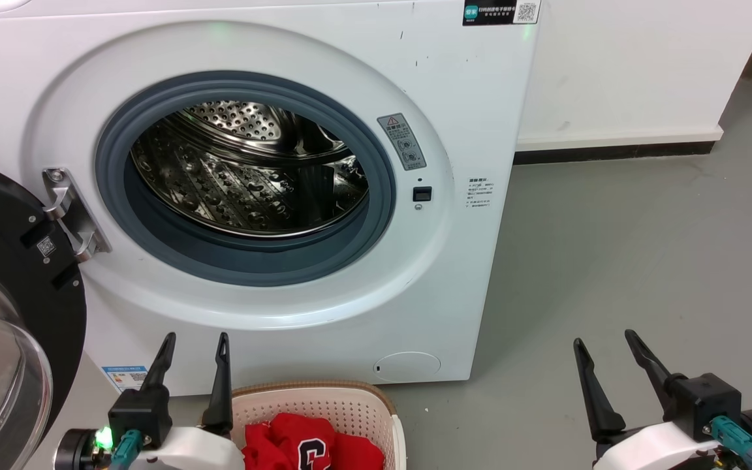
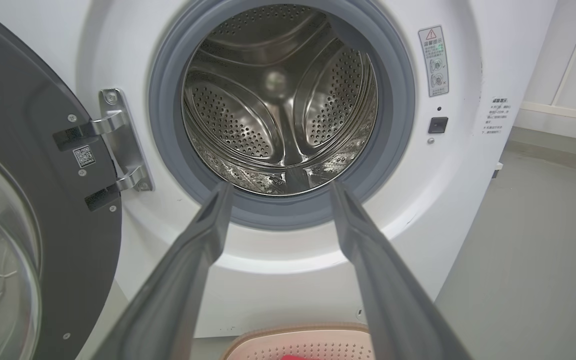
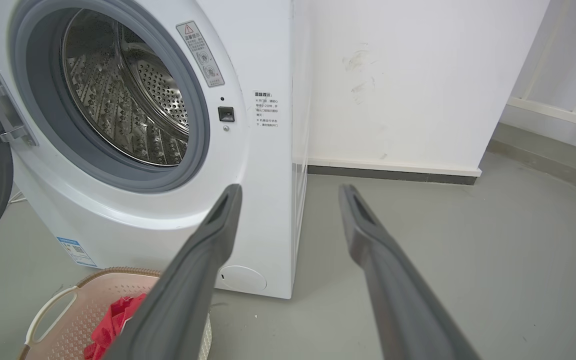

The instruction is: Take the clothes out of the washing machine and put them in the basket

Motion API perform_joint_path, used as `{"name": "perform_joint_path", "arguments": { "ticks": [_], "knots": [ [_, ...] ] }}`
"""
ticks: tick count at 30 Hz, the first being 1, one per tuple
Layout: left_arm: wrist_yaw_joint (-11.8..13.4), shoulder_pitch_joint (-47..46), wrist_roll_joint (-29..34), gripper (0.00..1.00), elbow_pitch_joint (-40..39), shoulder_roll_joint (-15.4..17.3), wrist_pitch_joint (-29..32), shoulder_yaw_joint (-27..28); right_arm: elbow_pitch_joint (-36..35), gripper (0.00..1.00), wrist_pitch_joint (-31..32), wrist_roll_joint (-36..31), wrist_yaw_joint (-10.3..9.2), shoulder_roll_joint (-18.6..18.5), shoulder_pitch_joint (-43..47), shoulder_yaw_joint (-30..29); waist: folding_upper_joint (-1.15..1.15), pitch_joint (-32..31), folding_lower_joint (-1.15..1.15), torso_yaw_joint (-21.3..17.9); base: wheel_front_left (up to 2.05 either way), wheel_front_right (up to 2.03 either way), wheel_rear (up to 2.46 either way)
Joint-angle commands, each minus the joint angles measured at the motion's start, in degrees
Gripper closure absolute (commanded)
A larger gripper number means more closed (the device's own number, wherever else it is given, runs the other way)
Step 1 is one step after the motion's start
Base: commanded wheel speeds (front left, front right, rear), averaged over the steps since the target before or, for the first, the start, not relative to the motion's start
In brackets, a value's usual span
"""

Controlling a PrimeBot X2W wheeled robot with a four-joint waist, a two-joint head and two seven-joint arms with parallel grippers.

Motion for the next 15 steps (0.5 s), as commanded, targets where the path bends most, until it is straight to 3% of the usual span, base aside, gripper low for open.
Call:
{"name": "perform_joint_path", "arguments": {
  "ticks": [1,15],
  "knots": [
    [0.5,0.7,0.0,0.0,-0.4,0.2,0.1,-0.3,-0.2,0.0,0.0,-0.3,-0.04,0.1,0.7,0.1,0.0,-0.1,0.01,-0.1,0.0,0.0,0.0],
    [1.4,2.7,-0.6,0.0,-1.9,0.5,1.4,-0.8,0.3,0.0,-0.6,0.6,-0.04,0.1,0.3,0.9,0.0,-0.3,0.01,-0.3,0.0,0.0,0.0]
  ]
}}
